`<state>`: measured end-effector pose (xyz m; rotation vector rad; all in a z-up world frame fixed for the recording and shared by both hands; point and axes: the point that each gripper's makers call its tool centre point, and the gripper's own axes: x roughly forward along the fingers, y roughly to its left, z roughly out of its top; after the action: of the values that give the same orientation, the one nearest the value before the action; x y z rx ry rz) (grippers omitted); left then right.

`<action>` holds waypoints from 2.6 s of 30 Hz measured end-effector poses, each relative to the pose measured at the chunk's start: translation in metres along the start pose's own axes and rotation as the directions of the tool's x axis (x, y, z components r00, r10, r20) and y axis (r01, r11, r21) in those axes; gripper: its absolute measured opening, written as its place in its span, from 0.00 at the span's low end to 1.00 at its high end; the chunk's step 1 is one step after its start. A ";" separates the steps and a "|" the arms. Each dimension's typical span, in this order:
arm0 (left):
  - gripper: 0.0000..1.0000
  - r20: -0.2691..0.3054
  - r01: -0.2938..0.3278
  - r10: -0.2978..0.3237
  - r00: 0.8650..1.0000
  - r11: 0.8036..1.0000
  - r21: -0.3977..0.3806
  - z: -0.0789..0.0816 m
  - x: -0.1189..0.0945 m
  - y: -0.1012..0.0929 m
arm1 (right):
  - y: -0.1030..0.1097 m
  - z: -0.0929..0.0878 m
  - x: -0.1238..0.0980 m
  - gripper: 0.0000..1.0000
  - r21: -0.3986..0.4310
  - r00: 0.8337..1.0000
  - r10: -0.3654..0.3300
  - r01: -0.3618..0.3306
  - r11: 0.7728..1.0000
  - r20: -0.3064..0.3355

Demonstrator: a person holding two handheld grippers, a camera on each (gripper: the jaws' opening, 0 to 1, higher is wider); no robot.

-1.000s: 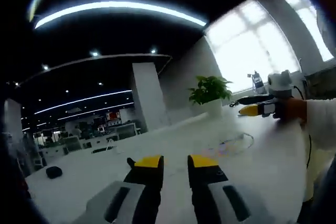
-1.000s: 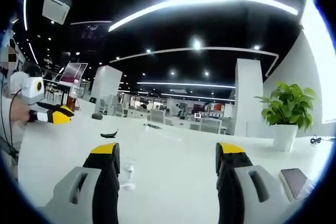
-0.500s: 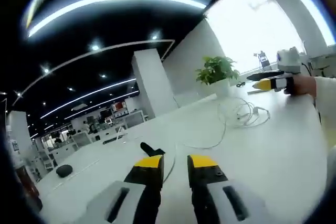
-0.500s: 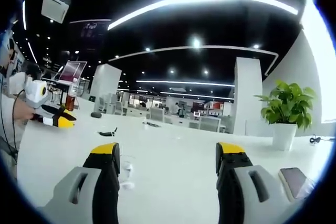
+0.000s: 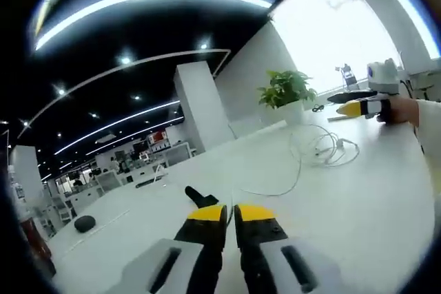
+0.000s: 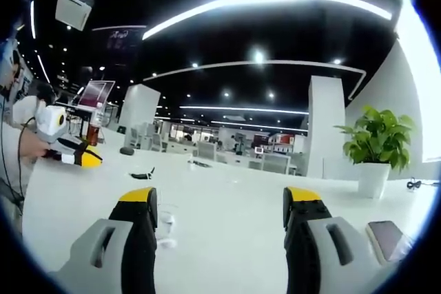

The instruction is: Peel open the Velcro strap on the desktop, arrange the wired earphones neatly onto it, and close the Velcro strap to secure them.

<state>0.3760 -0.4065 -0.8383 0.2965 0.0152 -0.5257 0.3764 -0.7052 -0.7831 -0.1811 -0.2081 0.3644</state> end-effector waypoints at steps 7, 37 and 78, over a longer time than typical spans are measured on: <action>0.06 -0.004 0.009 -0.009 1.000 1.000 0.014 0.000 0.001 -0.003 | -0.001 0.000 0.000 0.75 0.002 1.000 -0.002 0.002 1.000 0.003; 0.06 0.117 0.168 -0.160 0.980 0.983 -0.070 0.038 0.010 -0.072 | 0.001 0.000 0.000 0.75 -0.002 1.000 0.007 -0.007 1.000 0.002; 0.47 0.141 -0.018 0.062 0.988 0.956 -0.292 0.010 -0.026 0.059 | 0.009 0.000 0.028 0.75 0.199 0.993 0.106 -0.113 0.973 0.044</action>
<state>0.3826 -0.3480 -0.8103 -0.0300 -0.0588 -0.4966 0.3987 -0.6870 -0.7806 0.0136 -0.1925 0.4958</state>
